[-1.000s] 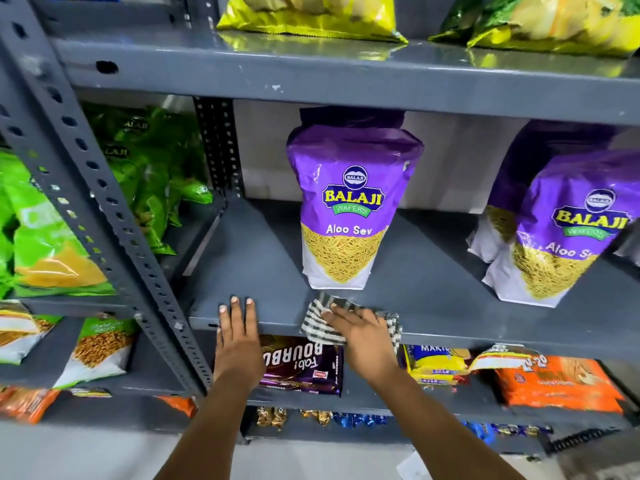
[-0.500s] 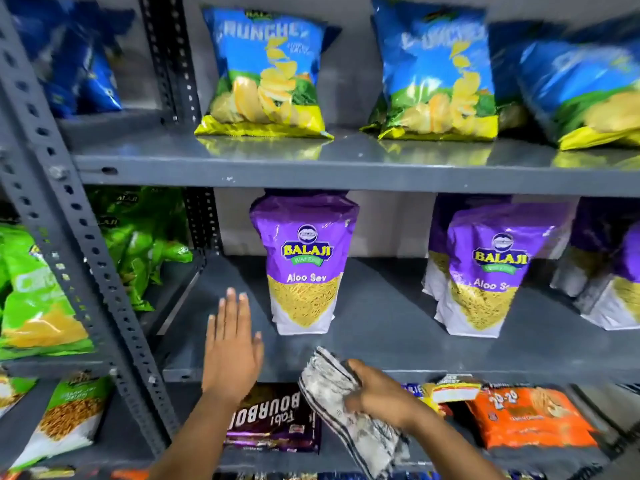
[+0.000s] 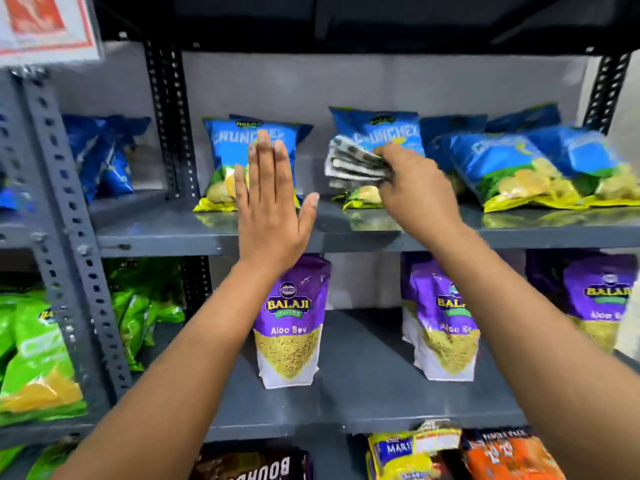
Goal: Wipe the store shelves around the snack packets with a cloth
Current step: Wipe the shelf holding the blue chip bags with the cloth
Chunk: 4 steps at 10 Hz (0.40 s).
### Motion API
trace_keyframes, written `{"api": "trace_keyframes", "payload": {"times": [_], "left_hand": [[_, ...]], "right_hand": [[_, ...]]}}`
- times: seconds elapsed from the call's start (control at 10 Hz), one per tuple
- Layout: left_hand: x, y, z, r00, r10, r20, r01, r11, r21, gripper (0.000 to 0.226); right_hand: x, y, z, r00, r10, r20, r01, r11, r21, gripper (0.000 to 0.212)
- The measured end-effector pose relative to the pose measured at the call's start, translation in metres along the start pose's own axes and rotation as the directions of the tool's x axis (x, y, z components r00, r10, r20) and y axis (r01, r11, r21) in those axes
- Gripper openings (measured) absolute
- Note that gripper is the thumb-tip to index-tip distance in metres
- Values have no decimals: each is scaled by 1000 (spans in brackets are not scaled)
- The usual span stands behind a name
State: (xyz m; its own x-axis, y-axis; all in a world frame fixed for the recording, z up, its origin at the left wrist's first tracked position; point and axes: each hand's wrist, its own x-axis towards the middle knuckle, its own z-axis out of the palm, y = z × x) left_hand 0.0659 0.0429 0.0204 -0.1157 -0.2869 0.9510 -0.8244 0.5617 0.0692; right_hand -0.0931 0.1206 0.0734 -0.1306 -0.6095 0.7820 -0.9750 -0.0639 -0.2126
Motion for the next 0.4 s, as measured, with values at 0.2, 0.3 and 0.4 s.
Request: {"api": "trace_keyframes", "payload": {"times": [0.2,0.3,0.4], "left_hand": [[10,-13,9,998,32,62,-38,995,94,70],[0,-20,15,998,32,47,-38,992,122,68],[-6,-22,17,998,33,53,-41,988,146,68]], "right_hand": [[14,16,54,718,16,696,145,974,-172,65],[15,15,57,738,31,674,127,975,-184,70],[6,13,54,837,-37,546,100,991,-86,68]]}}
